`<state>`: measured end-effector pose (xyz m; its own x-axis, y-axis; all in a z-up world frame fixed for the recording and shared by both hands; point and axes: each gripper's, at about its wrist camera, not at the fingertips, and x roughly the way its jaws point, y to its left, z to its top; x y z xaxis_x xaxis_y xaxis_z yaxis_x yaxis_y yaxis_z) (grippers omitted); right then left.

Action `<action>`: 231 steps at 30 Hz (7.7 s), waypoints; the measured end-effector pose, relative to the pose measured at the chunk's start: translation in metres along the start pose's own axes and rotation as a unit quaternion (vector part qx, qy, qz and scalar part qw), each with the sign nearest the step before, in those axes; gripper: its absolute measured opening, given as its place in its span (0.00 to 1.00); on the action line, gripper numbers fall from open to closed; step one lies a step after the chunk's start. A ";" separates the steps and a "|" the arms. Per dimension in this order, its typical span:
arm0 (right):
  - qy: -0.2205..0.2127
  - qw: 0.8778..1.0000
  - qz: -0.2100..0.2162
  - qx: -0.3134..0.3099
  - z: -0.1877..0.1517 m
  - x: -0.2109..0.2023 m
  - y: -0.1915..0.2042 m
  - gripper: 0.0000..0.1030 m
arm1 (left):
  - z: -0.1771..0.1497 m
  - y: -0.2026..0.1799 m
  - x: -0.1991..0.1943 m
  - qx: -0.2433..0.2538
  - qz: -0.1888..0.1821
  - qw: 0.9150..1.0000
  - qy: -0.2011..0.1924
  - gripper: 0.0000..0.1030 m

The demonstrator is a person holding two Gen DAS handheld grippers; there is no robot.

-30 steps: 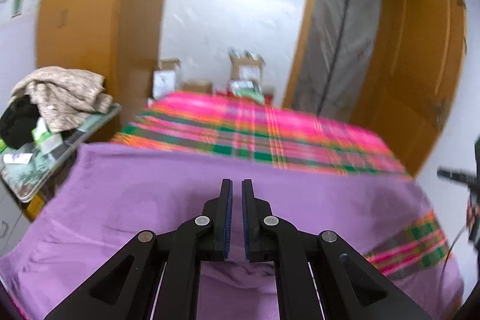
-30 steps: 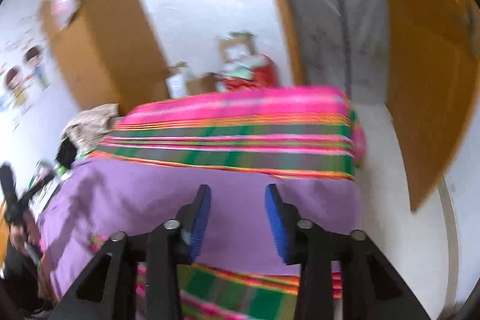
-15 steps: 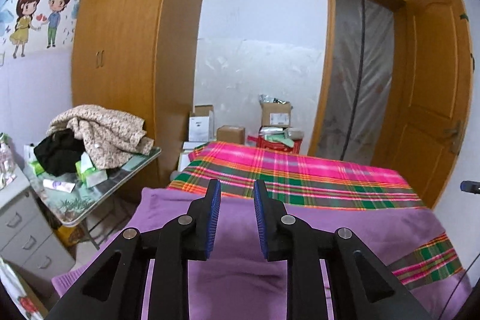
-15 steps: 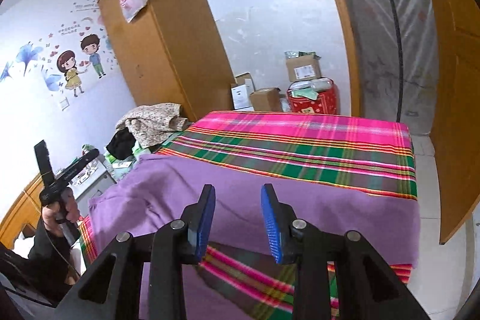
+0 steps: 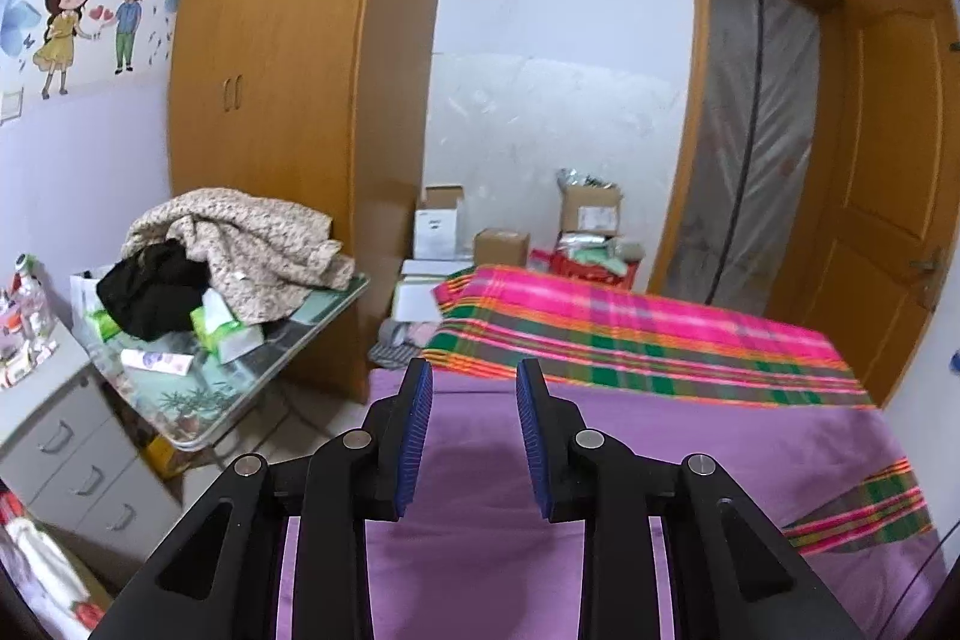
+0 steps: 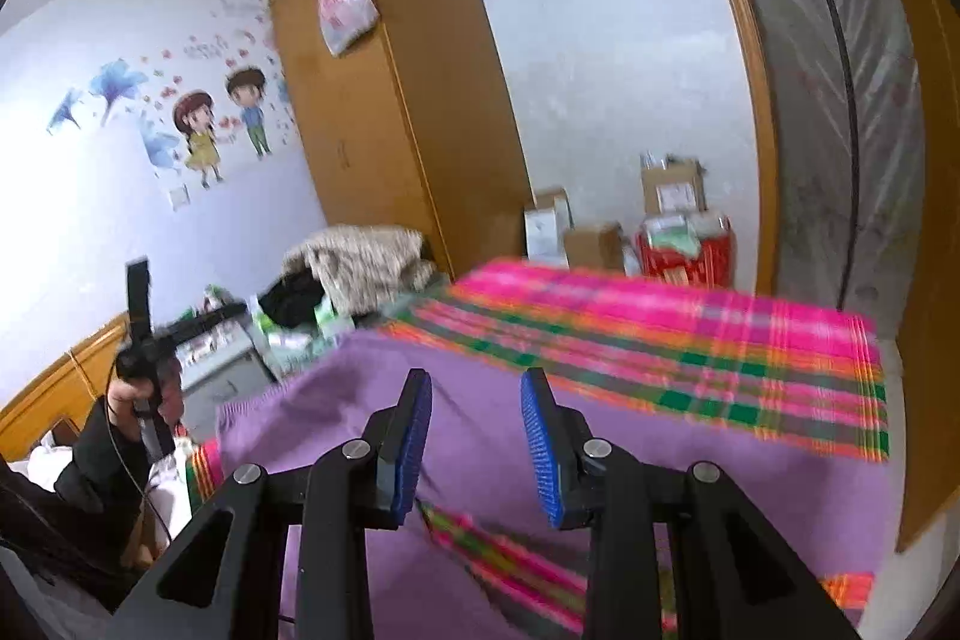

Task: Fold clothes

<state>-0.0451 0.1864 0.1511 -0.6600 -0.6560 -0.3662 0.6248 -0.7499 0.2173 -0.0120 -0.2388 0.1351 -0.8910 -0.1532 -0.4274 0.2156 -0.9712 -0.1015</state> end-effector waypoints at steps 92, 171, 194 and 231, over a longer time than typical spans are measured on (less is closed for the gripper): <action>0.261 0.964 -0.022 -0.048 -0.017 0.304 -0.119 0.15 | -0.005 0.108 0.255 -0.071 -0.007 0.978 0.197 0.30; 0.281 0.952 -0.107 -0.065 -0.050 0.170 -0.255 0.03 | -0.087 -0.178 0.111 0.091 -0.201 0.952 0.214 0.28; 0.149 0.932 -0.149 0.294 -0.118 0.004 -0.369 0.39 | -0.079 -0.219 0.102 0.097 -0.225 0.953 0.176 0.28; 0.214 0.952 -0.174 0.134 -0.074 0.065 -0.318 0.22 | -0.081 -0.238 0.112 0.116 -0.184 0.959 0.182 0.28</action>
<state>-0.2555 0.3886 -0.0086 -0.5422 -0.3117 -0.7803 0.2329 -0.9480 0.2169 -0.1308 -0.0102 0.0384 -0.6819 0.2412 -0.6906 -0.2200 -0.9680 -0.1208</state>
